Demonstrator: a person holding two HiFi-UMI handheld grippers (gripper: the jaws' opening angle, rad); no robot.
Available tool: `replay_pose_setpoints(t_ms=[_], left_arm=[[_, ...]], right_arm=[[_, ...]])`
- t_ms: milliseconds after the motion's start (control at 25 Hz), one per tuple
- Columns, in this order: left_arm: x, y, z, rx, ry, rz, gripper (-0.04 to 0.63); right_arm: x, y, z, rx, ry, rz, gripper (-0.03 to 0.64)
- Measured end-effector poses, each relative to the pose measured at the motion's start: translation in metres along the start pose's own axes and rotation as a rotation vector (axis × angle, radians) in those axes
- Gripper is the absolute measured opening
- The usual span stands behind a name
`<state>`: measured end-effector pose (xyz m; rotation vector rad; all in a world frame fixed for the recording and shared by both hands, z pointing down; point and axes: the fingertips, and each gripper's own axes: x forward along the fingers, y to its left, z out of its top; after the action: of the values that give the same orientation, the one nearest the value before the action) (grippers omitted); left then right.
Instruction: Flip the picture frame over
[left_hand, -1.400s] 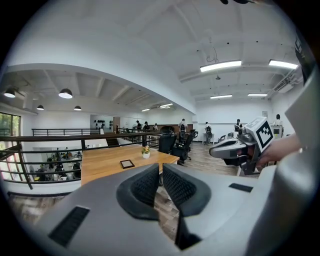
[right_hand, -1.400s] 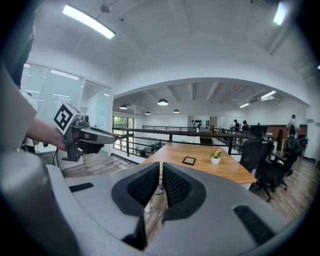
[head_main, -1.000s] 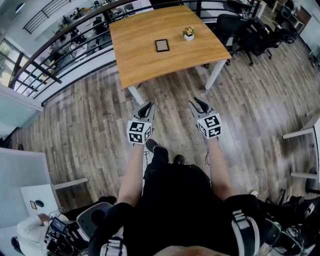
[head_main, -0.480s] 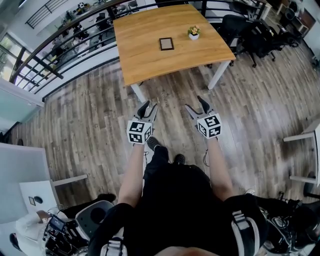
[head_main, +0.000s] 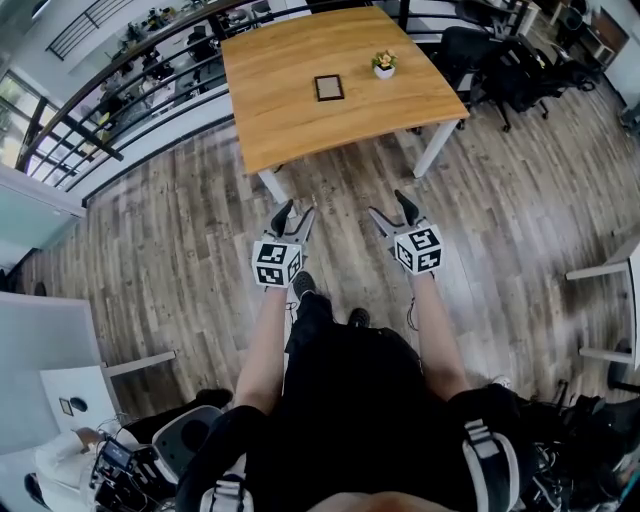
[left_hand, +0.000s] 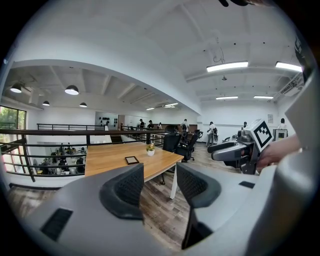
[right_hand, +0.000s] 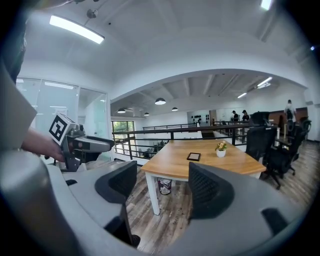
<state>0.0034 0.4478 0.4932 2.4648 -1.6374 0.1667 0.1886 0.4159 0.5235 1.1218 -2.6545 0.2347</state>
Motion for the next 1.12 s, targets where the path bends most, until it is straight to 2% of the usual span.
replay_pose_setpoints(t_ms=[520,1120], left_arm=[[0.027,0.034,0.005,0.003,0.030,-0.008,0.207],[0.080,0.118,0.024,0.006,0.040,-0.083,0.207]], right_arm=[[0.043,-0.006,0.011,0.053,-0.006,0.021,0.311],[0.126,-0.017,0.037,0.077,0.012,-0.063,0.299]])
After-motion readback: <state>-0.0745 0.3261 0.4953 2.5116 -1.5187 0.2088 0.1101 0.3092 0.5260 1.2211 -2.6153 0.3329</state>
